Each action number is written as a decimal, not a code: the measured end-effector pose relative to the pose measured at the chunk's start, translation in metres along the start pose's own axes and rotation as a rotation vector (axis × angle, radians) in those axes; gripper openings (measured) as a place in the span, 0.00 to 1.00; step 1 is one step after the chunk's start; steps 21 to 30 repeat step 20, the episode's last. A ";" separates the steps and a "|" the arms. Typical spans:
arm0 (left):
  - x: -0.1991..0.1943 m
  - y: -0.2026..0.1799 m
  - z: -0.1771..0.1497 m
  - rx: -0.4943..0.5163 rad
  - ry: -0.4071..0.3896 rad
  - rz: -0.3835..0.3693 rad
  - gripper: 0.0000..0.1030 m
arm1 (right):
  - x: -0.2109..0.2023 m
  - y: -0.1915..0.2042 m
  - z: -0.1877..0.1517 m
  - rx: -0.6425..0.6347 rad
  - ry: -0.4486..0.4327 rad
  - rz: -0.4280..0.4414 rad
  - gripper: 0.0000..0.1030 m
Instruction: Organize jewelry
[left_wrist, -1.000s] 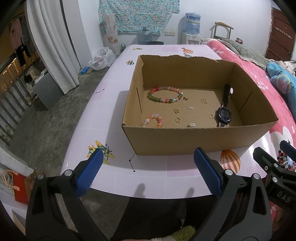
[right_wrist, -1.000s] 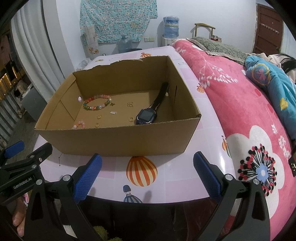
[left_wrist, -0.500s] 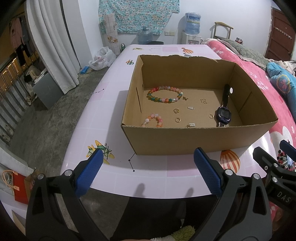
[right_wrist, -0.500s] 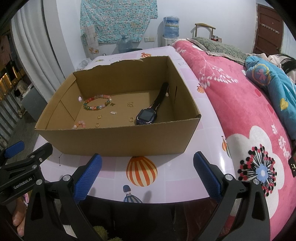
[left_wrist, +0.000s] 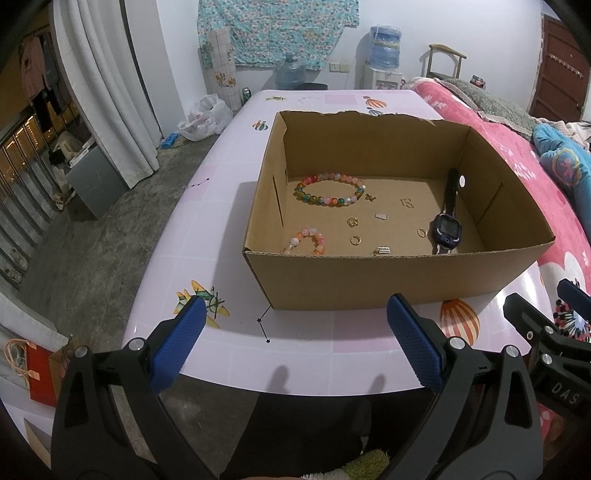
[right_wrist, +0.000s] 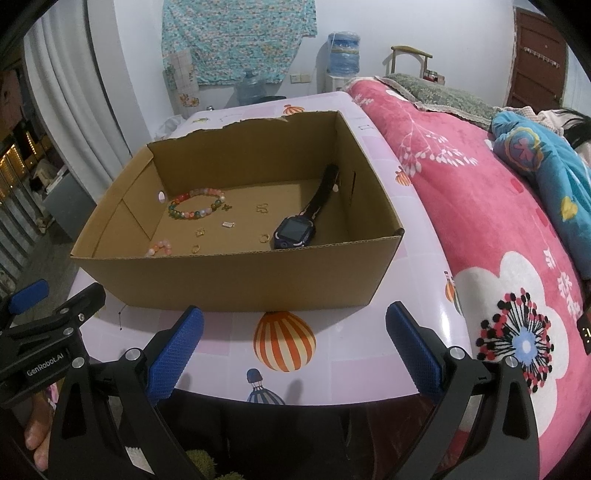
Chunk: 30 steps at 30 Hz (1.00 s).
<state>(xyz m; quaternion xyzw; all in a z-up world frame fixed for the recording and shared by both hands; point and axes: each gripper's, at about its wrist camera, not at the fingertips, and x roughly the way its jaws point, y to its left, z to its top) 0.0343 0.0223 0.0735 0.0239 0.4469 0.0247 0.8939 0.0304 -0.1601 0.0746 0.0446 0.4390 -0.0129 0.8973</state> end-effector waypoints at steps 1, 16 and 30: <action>0.000 0.000 0.000 0.000 0.000 0.000 0.92 | 0.000 -0.001 0.000 0.001 0.000 0.001 0.93; 0.000 -0.002 0.001 -0.004 0.006 0.001 0.92 | 0.000 -0.002 0.000 0.006 0.003 0.003 0.93; 0.001 -0.003 0.001 0.000 0.006 0.005 0.92 | 0.001 -0.003 0.000 0.006 0.005 0.003 0.93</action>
